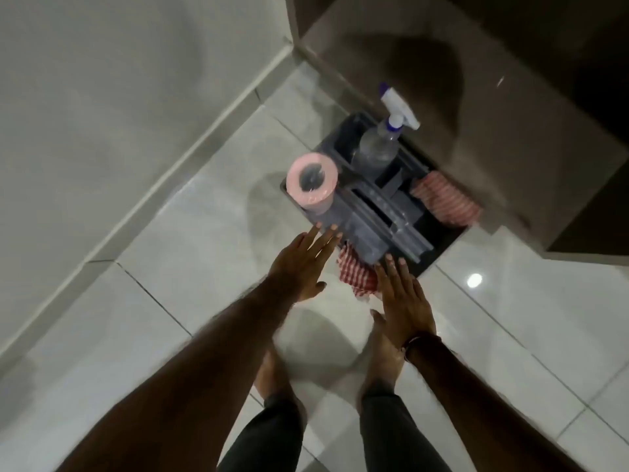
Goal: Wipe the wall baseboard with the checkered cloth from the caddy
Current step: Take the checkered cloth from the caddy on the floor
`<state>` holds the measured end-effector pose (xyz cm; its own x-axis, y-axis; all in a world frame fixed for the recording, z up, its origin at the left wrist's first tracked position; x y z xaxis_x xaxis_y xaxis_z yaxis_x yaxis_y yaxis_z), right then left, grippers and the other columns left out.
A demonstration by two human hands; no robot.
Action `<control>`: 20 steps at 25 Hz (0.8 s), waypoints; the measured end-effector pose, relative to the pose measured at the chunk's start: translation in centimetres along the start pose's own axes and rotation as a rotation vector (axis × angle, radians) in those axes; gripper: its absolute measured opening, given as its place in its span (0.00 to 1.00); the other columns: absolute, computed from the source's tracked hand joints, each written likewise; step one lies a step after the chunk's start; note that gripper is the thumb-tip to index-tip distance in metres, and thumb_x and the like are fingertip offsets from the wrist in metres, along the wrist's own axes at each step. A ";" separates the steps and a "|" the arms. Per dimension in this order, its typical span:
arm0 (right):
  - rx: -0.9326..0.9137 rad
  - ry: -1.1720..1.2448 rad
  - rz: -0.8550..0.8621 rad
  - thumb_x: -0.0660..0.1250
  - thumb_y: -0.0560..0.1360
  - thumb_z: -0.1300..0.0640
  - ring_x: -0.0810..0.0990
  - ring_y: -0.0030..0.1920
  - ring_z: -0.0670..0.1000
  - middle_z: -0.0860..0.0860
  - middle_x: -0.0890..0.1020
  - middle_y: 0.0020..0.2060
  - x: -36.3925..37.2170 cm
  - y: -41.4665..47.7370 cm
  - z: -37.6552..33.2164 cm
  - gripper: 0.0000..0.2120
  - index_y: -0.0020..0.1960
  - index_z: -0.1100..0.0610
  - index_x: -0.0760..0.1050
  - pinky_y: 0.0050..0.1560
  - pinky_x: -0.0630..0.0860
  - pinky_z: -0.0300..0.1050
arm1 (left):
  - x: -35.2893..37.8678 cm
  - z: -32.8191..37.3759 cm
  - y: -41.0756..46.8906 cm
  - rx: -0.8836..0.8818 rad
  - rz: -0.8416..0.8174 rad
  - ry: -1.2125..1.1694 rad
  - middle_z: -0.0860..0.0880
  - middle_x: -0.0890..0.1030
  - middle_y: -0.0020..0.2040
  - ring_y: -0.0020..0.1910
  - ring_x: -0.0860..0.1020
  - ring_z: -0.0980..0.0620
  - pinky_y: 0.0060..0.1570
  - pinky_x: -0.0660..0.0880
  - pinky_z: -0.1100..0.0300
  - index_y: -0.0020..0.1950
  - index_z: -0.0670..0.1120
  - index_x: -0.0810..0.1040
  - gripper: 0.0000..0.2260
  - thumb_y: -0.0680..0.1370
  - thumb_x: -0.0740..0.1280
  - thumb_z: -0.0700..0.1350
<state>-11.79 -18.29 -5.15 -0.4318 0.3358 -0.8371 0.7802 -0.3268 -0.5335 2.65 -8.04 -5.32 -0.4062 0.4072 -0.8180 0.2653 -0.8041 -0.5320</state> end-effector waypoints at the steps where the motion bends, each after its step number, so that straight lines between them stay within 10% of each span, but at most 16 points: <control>1: 0.005 -0.004 -0.028 0.72 0.71 0.46 0.47 0.78 0.60 0.57 0.49 0.79 2.0 1.1 -0.1 0.50 0.79 0.56 0.42 0.75 0.59 0.59 | 1.9 0.1 1.3 -0.007 -0.038 0.034 0.43 0.42 0.87 0.85 0.46 0.38 0.81 0.55 0.46 0.86 0.44 0.43 0.50 0.79 0.73 0.59; 4: 0.009 0.042 -0.016 0.73 0.71 0.53 0.63 0.74 0.60 0.57 0.60 0.77 4.5 3.6 -0.3 0.46 0.79 0.54 0.49 0.70 0.69 0.58 | 4.9 -0.4 3.5 -0.035 -0.100 0.023 0.42 0.43 0.87 0.85 0.46 0.39 0.81 0.56 0.47 0.86 0.43 0.45 0.50 0.78 0.76 0.55; 9: -0.073 0.080 0.096 0.80 0.64 0.58 0.84 0.34 0.57 0.57 0.84 0.42 4.2 5.1 0.0 0.39 0.70 0.53 0.66 0.32 0.82 0.52 | 6.8 -1.2 3.7 -0.058 -0.130 0.050 0.43 0.43 0.87 0.85 0.45 0.40 0.81 0.55 0.47 0.86 0.46 0.46 0.53 0.75 0.79 0.55; 20: 0.109 0.303 0.042 0.71 0.72 0.54 0.82 0.35 0.53 0.48 0.81 0.36 -6.3 0.3 -0.8 0.18 0.61 0.49 0.73 0.40 0.82 0.48 | -1.8 -4.4 -4.0 -0.237 -0.157 -0.110 0.44 0.36 0.86 0.84 0.37 0.40 0.83 0.45 0.46 0.85 0.44 0.37 0.48 0.81 0.70 0.56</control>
<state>-8.46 -19.80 0.00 -0.2330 0.5624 -0.7934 0.7344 -0.4330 -0.5227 6.19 -3.62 -2.66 -0.5475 0.4588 -0.6998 0.3829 -0.6063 -0.6970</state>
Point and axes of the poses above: each hand's wrist, its own y-axis towards the middle knuckle, its own x-axis out of the palm, z = x × y, the point moved 10 cm from there along y, towards the middle knuckle
